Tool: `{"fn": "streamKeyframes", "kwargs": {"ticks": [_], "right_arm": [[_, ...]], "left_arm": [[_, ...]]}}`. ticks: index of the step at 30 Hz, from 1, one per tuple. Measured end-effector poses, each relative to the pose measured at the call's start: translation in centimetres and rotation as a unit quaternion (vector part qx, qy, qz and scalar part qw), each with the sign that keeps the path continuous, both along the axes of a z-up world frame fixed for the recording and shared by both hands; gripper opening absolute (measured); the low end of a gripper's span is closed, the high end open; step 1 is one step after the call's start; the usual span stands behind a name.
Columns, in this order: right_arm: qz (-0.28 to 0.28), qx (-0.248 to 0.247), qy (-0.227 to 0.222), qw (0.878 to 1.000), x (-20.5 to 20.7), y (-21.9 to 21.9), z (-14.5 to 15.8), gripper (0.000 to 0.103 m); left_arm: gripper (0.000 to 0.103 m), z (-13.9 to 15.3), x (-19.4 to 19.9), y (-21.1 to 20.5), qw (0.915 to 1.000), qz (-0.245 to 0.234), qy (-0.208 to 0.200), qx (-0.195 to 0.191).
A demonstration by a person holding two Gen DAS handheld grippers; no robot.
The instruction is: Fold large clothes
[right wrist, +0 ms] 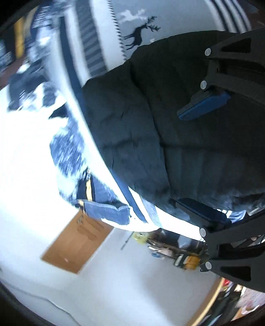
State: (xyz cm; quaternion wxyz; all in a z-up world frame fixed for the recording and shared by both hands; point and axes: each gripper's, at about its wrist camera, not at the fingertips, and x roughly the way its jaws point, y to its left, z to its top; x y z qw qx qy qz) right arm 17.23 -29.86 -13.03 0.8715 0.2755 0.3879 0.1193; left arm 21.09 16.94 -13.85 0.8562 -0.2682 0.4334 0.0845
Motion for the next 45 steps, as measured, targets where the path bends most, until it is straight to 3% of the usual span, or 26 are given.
{"fn": "streamKeyframes", "kwargs": {"ticks": [5,7,9,11,16,24,27,29,30,32,34,36,37,41,45], "right_arm": [[0.013,-0.056,-0.065,0.996,-5.0,6.0,6.4,0.082],[0.027,-0.054,-0.082,0.995,-5.4,7.8,7.7,0.086],[0.037,-0.056,-0.072,0.995,-5.4,9.0,7.7,0.087],[0.052,-0.044,-0.048,0.996,-4.3,10.6,6.5,0.087],[0.099,-0.012,0.016,0.995,-1.4,14.2,1.8,0.087],[0.173,-0.047,0.072,0.981,2.8,21.9,-4.4,0.087],[0.189,-0.056,0.079,0.977,4.3,24.3,-5.5,0.087],[0.200,-0.054,0.085,0.975,5.2,25.5,-6.2,0.086],[0.205,-0.057,0.087,0.973,5.6,26.1,-6.6,0.086],[0.209,-0.065,0.092,0.972,6.4,26.9,-7.2,0.084],[0.216,-0.063,0.096,0.970,7.1,27.7,-7.6,0.081],[0.219,-0.064,0.099,0.969,7.8,28.5,-8.1,0.078],[0.220,-0.063,0.102,0.968,8.3,28.8,-8.6,0.078],[0.218,-0.054,0.105,0.969,9.6,29.2,-9.5,0.076],[0.202,-0.042,0.107,0.973,10.2,28.1,-9.9,0.076]], "left_arm": [[0.083,-1.1,-4.9,5.1,0.9952,0.075,0.003,-0.063],[0.083,-2.0,-5.5,6.3,0.9913,0.104,0.012,-0.080],[0.083,-3.0,-6.1,7.8,0.9863,0.122,0.015,-0.110],[0.083,-4.5,-6.3,9.0,0.9795,0.140,0.023,-0.143],[0.083,-5.9,-7.1,11.2,0.9703,0.172,0.004,-0.170],[0.083,-8.5,-4.9,14.6,0.9445,0.235,-0.020,-0.228],[0.083,-9.8,-3.8,16.0,0.9304,0.280,-0.035,-0.234],[0.082,-10.3,-2.9,16.8,0.9258,0.294,-0.048,-0.233],[0.081,-10.3,-2.6,17.1,0.9269,0.294,-0.050,-0.227],[0.065,-10.0,-1.8,17.7,0.9342,0.298,-0.057,-0.187],[0.039,-8.6,-0.8,18.1,0.9489,0.289,-0.062,-0.110],[0.026,-7.3,0.2,18.3,0.9607,0.268,-0.059,-0.043],[0.018,-6.7,0.4,18.3,0.9634,0.258,-0.068,-0.027],[0.012,-2.8,1.2,16.8,0.9710,0.202,-0.112,0.062],[0.011,1.4,2.2,14.2,0.9669,0.154,-0.152,0.135]]}}
